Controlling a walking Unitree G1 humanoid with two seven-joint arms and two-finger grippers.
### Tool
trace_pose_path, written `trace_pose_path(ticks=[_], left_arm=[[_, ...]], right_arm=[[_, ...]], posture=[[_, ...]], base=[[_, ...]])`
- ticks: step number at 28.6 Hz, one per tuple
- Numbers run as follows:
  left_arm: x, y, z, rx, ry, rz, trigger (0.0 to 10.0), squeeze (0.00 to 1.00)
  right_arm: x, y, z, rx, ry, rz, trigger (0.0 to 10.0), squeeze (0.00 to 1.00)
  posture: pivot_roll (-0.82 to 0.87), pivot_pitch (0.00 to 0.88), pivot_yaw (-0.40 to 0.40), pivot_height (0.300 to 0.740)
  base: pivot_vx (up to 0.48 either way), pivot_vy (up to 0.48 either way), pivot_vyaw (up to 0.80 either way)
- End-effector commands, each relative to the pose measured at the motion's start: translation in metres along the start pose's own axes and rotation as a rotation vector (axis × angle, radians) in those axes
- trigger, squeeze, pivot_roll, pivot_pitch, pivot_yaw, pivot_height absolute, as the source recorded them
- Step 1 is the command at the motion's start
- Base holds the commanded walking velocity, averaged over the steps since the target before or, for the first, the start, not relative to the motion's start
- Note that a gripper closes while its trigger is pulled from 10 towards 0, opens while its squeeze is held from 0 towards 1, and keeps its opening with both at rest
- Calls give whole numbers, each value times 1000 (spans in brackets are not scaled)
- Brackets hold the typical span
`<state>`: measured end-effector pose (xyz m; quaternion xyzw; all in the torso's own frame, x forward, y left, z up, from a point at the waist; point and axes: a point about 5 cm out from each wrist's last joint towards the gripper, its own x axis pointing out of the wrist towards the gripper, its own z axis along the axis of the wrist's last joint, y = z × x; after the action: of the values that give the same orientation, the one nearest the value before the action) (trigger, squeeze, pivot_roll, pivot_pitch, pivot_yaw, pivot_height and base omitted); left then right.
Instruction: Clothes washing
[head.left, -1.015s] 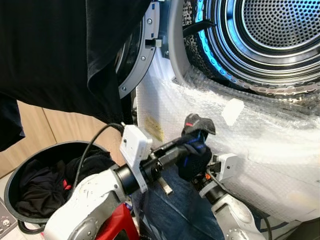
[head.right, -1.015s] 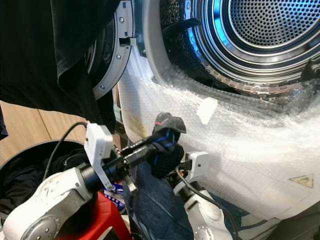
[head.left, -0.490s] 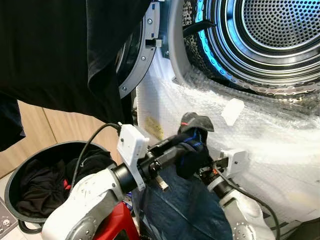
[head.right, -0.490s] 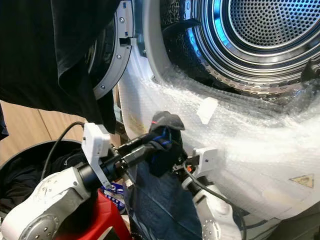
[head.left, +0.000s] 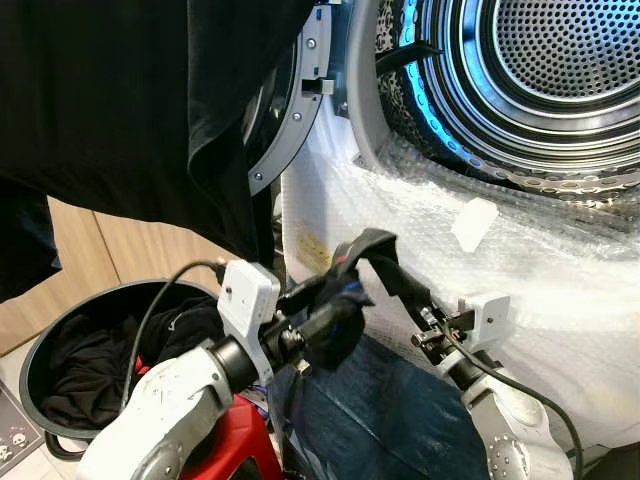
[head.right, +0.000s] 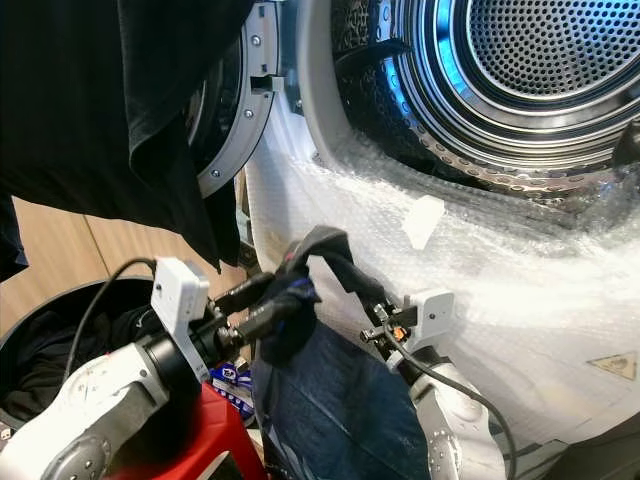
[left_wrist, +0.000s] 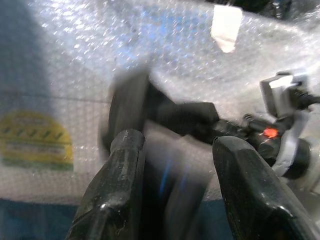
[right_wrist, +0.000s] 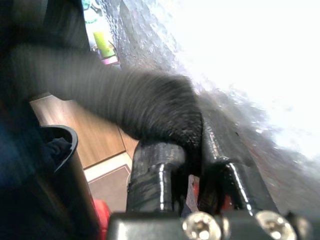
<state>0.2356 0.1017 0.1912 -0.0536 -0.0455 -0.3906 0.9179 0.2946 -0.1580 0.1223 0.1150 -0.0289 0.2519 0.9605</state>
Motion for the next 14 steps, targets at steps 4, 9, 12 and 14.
trace_pose_path(ticks=[4, 9, 12, 14], left_arm=[[-7, 5, -31, 48, 132, 43, 10000, 1000], [-15, 23, -51, 146, 186, 210, 10000, 659], [-21, 42, -55, 152, 159, 395, 10000, 0], [-26, 49, -63, 203, 190, 452, 10000, 0]], right_arm=[[-9, -5, 9, -25, -33, 6, 0, 0], [-16, 18, 8, 33, -26, 206, 0, 0], [-28, 27, 4, 25, 22, 338, 0, 0], [-38, 35, -3, 11, 86, 441, 0, 0]], posture=[[56, 0, -73, 740], [55, 0, -61, 740], [48, 0, -54, 740], [43, 0, -53, 740]], base=[[0, 0, 0], [0, 0, 0], [0, 0, 0], [0, 0, 0]])
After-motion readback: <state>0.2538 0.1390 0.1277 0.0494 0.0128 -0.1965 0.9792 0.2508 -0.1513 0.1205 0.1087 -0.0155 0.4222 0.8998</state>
